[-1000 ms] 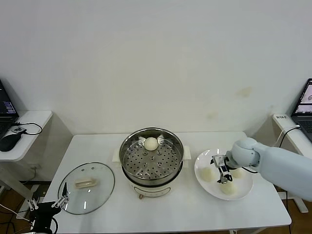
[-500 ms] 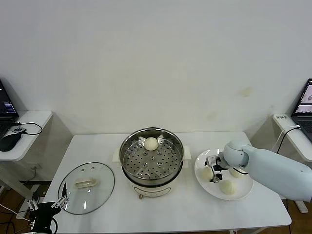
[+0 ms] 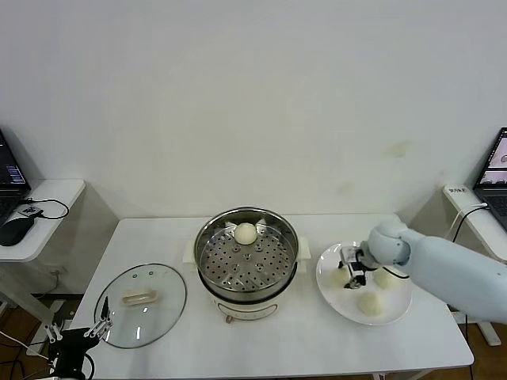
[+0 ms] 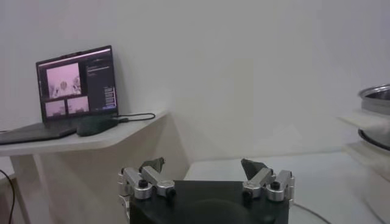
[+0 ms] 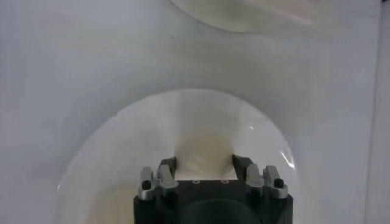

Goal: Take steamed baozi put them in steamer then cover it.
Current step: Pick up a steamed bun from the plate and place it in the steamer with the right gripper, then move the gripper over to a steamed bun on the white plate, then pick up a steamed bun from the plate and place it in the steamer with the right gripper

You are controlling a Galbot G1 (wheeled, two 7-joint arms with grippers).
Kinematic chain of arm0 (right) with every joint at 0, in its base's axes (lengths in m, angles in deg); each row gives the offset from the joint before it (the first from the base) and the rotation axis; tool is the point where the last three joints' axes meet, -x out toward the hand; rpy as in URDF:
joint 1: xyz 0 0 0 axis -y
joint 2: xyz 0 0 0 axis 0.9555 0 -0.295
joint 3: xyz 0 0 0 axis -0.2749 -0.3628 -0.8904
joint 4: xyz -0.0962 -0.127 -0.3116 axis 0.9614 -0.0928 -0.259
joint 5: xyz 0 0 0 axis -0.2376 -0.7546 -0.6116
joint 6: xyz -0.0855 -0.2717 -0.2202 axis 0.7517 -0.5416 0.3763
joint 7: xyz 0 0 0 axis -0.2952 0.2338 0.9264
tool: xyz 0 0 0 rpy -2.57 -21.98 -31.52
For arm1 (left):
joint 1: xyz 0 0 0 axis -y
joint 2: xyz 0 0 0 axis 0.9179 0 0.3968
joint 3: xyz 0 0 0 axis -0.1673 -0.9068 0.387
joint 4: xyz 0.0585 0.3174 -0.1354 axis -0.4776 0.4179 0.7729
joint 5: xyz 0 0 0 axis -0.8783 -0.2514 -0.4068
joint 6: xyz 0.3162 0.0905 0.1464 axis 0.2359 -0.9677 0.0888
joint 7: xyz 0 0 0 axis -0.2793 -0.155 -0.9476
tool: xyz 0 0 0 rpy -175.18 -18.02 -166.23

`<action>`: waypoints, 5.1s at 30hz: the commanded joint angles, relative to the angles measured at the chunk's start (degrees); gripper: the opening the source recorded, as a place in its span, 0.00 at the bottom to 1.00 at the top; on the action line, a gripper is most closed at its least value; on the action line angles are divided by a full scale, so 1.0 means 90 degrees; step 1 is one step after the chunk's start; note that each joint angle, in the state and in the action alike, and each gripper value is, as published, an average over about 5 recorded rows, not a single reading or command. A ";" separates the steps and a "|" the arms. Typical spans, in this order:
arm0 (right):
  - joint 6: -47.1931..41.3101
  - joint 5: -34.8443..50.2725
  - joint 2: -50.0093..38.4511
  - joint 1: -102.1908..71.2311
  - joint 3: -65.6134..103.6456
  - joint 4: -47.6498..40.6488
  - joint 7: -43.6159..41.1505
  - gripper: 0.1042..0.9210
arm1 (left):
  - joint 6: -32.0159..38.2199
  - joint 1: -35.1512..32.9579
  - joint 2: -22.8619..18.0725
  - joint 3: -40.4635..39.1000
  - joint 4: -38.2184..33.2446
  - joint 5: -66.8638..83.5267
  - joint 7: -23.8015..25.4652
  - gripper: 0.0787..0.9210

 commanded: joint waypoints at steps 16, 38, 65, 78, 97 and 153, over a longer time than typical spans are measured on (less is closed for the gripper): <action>-0.1329 0.3490 0.0866 0.4720 -0.2297 0.1898 0.0367 0.59 | -0.0024 0.0062 0.0055 -0.0052 -0.0134 -0.0005 0.0007 0.88; -0.2046 0.3507 0.4551 0.2297 -0.1841 -0.0675 0.1672 0.60 | 0.0030 0.0127 0.0040 0.0110 -0.0163 0.0026 -0.0004 0.88; -0.1860 0.2963 0.4335 0.2550 -0.1681 -0.0808 0.1028 0.85 | 0.0056 0.0146 0.0038 0.0124 -0.0147 0.0050 -0.0010 0.88; -0.0610 0.1896 0.0362 0.4056 -0.2036 0.1498 -0.0949 0.88 | 0.0046 0.0077 0.0061 0.0091 -0.0194 0.0024 -0.0004 0.88; 0.0500 -0.0596 -0.2203 0.0090 -0.0173 0.2017 -0.0880 0.88 | 0.0052 0.0067 -0.0025 -0.0218 -0.0116 -0.0191 -0.0033 0.88; 0.0334 -0.0825 -0.0925 -0.1686 0.1683 0.0530 -0.0532 0.53 | 0.0080 -0.0019 -0.0067 -0.0111 -0.0150 -0.0185 -0.0056 0.88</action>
